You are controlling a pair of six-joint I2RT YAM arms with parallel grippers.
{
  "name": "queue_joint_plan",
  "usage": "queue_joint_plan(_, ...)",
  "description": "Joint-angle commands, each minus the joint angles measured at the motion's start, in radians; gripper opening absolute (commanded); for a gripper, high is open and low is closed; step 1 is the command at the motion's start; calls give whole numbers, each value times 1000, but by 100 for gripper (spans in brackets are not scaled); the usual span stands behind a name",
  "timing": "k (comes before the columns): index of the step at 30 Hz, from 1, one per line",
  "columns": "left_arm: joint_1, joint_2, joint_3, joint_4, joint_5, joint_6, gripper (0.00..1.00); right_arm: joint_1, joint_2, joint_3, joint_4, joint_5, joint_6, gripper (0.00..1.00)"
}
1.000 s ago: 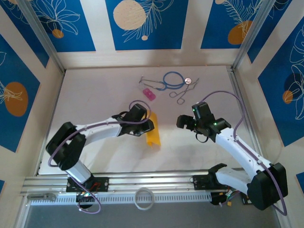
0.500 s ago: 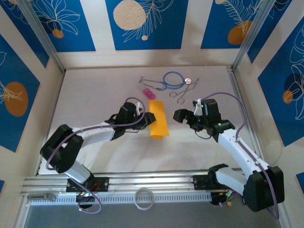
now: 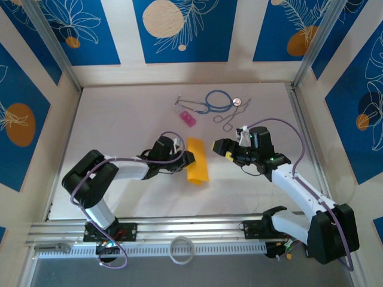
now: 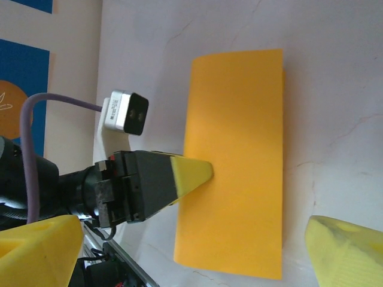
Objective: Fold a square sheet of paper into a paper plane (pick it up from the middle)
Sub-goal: First fold the square sheet of paper in half at the center of the table.
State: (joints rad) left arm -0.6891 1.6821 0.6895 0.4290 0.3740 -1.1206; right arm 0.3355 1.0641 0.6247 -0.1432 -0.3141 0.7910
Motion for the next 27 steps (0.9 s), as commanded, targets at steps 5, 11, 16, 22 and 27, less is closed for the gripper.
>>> queue_joint_plan(5,7,38,-27,-5,-5,51,38,83,50,46,-29,70,-47,95)
queue_joint_plan(11,5,31,-9,-83,-20,96,48,106,104,89,-86,92,-44,95)
queue_joint_plan(16,6,-20,26,-233,-83,170,53,107,115,78,-70,93,-16,95)
queue_joint_plan(22,5,-58,48,-314,-141,206,54,110,133,86,-63,79,-1,95)
queue_joint_plan(27,3,-59,70,-385,-162,246,53,108,158,86,-66,66,31,95)
